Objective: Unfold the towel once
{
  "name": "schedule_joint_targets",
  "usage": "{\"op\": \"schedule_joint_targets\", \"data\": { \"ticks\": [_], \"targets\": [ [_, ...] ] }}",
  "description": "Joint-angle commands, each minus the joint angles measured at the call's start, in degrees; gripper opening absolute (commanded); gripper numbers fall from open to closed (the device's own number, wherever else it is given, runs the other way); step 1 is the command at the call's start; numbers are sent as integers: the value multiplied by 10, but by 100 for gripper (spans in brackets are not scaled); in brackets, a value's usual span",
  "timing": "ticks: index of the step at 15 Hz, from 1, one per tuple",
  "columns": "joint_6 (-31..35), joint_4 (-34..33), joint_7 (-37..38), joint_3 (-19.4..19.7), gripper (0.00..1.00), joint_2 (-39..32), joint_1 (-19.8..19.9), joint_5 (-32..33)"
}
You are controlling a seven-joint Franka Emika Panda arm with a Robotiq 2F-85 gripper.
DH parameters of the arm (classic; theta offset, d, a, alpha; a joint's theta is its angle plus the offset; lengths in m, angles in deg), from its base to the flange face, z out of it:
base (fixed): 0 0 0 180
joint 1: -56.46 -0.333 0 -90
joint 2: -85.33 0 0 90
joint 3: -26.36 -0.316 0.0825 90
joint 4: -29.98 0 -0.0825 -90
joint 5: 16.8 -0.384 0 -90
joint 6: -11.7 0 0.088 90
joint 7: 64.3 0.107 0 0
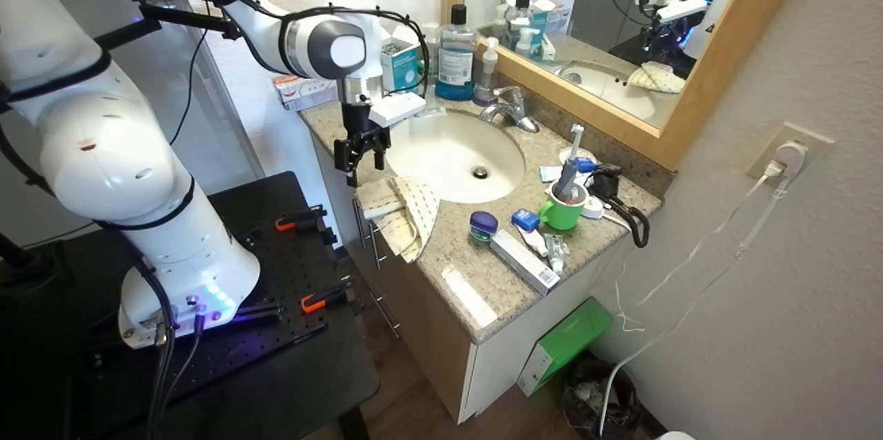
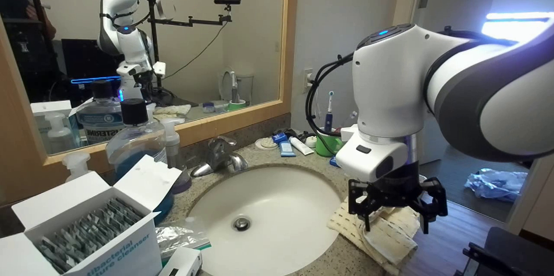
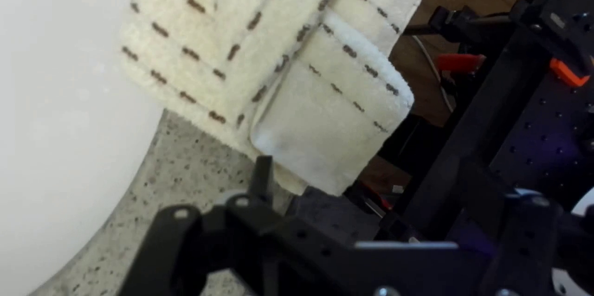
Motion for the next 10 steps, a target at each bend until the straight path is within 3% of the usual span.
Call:
{"op": "schedule_joint_targets", "data": {
  "ticks": [1, 3, 4, 10],
  "targets": [
    [13, 9, -96, -2, 100, 24, -18, -11],
    [8, 9, -151, 4, 100, 18, -25, -41],
    [2, 0, -102, -4, 100, 9, -15, -17],
    [9, -8, -148, -1, 100, -9, -14, -21]
  ]
}}
